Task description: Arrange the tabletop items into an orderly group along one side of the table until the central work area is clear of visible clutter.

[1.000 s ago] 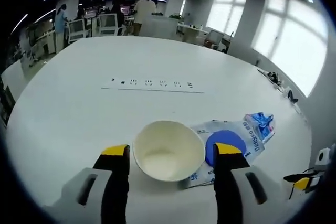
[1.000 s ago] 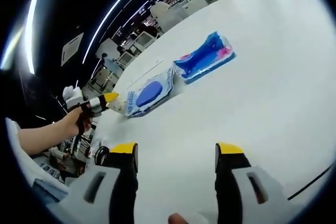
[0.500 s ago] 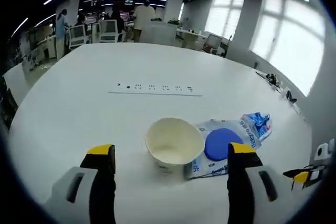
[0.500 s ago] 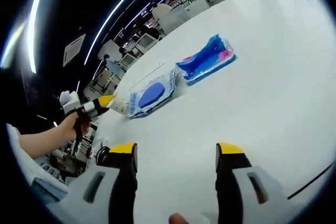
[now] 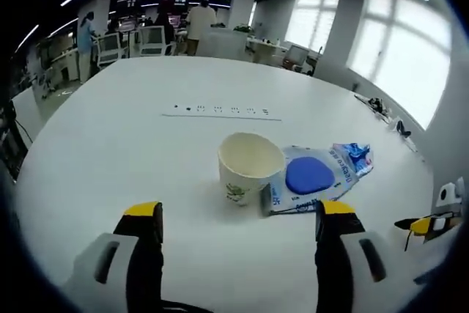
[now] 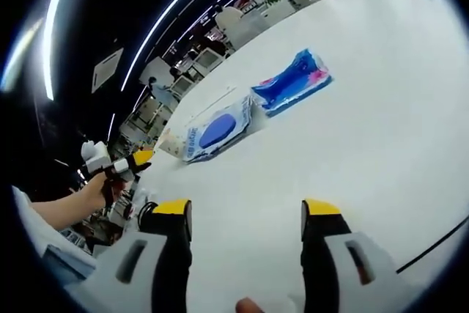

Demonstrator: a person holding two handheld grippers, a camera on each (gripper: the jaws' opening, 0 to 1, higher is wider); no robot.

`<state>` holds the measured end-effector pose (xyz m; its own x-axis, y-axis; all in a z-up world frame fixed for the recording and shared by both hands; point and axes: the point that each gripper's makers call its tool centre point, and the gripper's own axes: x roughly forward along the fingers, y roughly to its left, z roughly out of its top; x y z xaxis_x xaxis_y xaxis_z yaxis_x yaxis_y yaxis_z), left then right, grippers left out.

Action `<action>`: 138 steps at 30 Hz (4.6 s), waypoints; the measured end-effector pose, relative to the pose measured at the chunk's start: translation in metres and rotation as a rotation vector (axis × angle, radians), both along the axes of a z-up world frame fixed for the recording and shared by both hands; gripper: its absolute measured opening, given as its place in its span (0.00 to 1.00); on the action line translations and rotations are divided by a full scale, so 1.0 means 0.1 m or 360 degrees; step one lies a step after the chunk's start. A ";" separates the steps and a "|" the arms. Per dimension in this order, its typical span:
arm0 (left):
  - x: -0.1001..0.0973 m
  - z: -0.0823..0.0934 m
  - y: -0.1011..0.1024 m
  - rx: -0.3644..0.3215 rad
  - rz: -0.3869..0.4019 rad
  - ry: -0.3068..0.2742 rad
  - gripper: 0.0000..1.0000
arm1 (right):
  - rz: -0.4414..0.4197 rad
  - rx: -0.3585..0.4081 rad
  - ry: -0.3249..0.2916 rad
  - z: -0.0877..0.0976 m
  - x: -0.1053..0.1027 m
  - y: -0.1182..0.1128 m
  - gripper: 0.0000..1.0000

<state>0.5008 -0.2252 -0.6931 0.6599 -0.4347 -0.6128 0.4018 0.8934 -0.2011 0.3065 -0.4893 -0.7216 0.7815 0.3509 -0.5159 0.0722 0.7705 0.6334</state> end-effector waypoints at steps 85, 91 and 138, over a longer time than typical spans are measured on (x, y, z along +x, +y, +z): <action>-1.14 -0.66 0.64 0.0069 0.0121 0.0287 0.06 | -0.0055 0.0040 0.0084 -0.05 0.07 -0.05 0.55; -1.18 -0.41 0.50 -0.0132 0.0134 0.0248 0.03 | -0.0056 0.0041 0.0084 -0.03 0.05 -0.05 0.54; -2.06 1.96 -0.97 -0.1666 -0.1296 0.0333 0.02 | 0.1289 0.0297 -0.0859 1.62 0.31 1.61 0.73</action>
